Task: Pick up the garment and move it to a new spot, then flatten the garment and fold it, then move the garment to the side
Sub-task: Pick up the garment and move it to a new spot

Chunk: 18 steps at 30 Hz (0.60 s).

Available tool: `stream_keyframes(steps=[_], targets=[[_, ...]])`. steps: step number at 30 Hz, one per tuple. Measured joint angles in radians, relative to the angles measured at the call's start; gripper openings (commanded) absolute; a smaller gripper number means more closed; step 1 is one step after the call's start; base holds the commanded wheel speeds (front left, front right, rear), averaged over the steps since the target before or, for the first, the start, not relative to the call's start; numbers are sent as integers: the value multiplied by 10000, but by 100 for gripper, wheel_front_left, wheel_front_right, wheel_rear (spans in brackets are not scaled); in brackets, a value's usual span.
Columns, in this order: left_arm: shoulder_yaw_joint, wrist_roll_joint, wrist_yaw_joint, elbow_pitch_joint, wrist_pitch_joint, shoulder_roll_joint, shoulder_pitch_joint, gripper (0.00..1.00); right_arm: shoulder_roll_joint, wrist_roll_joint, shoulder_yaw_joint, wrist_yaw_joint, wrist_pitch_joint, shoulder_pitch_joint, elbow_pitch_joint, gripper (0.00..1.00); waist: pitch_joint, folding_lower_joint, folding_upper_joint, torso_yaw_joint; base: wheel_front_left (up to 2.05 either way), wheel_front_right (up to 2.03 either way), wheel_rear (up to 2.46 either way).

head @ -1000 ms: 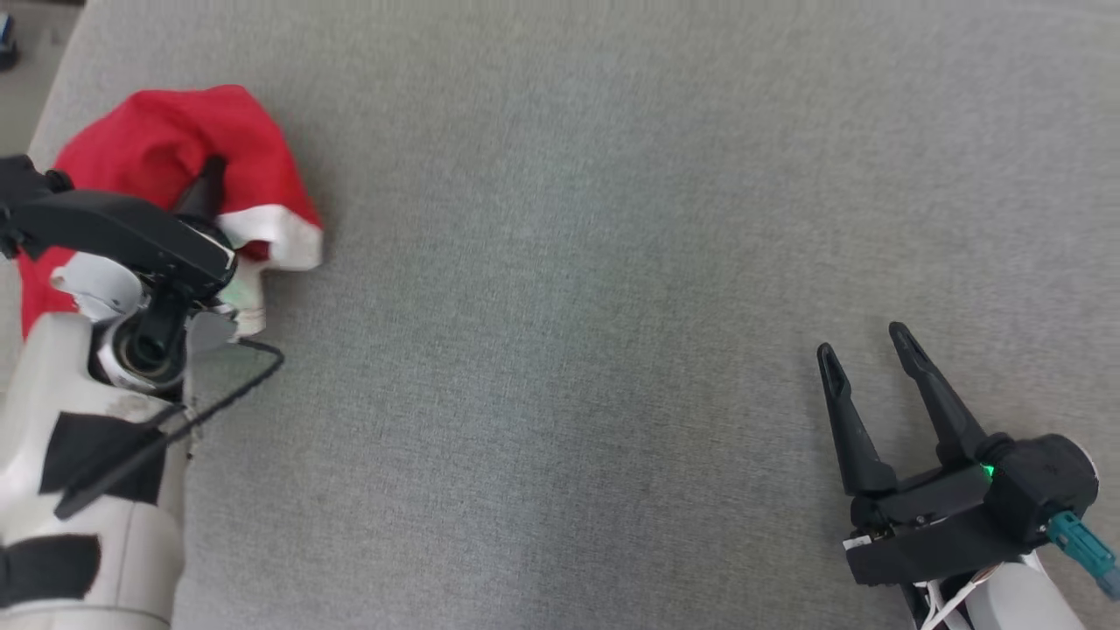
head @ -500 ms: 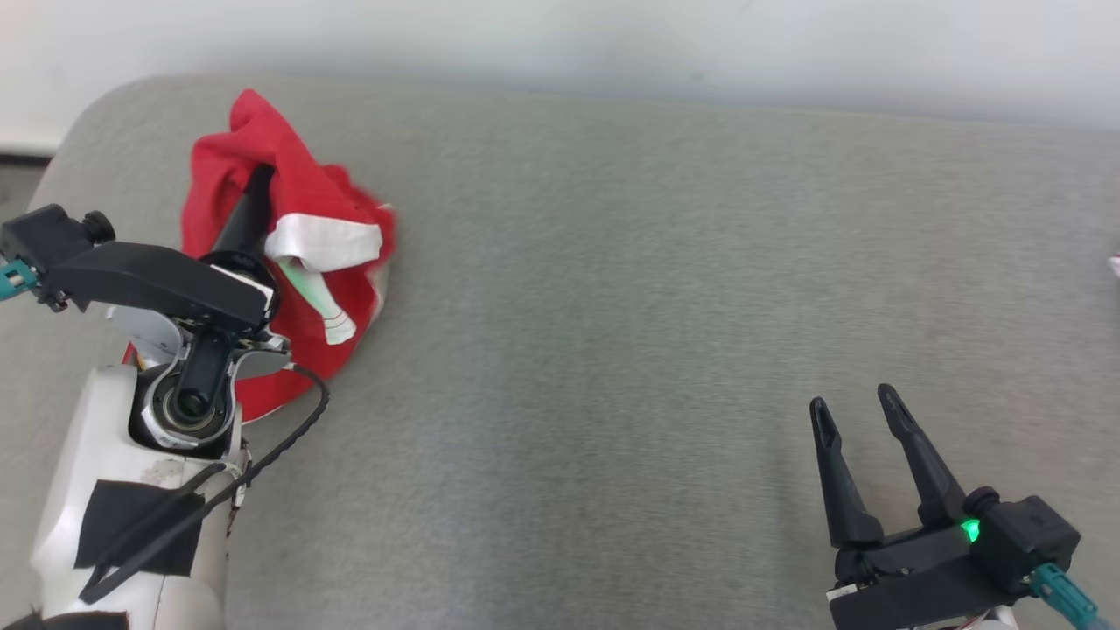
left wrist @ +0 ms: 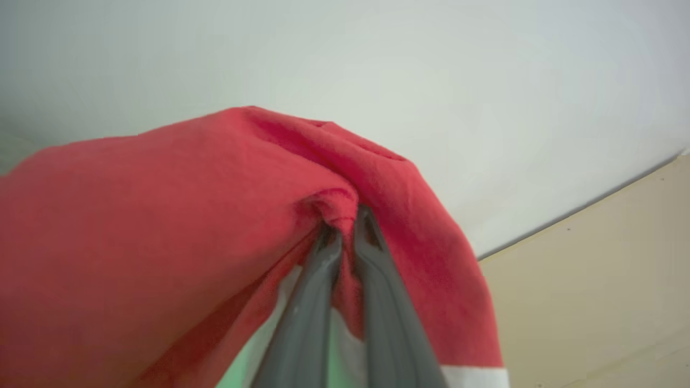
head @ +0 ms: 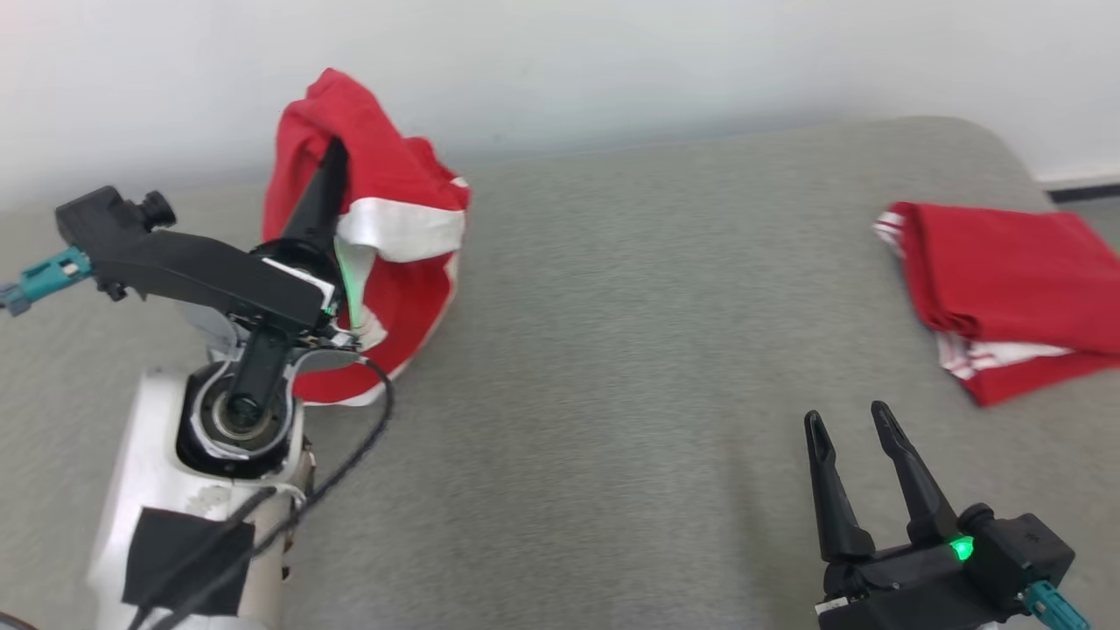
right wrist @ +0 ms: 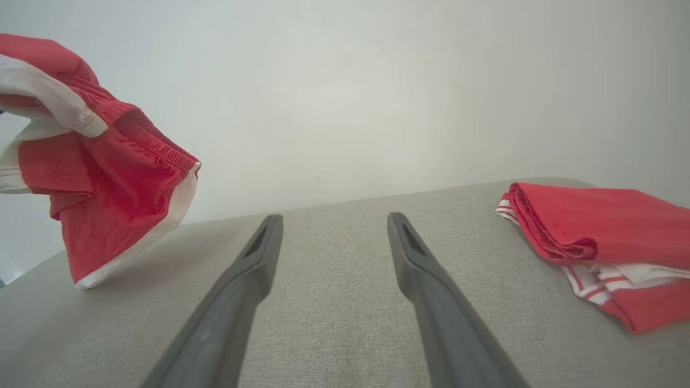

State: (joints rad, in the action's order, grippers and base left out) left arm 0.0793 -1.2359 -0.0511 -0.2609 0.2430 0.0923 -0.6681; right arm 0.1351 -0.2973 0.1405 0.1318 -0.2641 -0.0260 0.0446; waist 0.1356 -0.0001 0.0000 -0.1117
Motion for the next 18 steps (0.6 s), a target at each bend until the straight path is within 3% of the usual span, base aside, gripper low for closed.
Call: stream_keyframes(steps=[9,18], targets=[[1145,56,422,516,-529,-366,478,0,-295,-17,38,0,-2,-32,-4,100,-47,0,0,-1566,0,0,0],[2140,731,77,-1078,-1193,-414,259,0,-531,15,-15,0,-2,-532,-109,100,902,2,0,-2241,0,0,0]])
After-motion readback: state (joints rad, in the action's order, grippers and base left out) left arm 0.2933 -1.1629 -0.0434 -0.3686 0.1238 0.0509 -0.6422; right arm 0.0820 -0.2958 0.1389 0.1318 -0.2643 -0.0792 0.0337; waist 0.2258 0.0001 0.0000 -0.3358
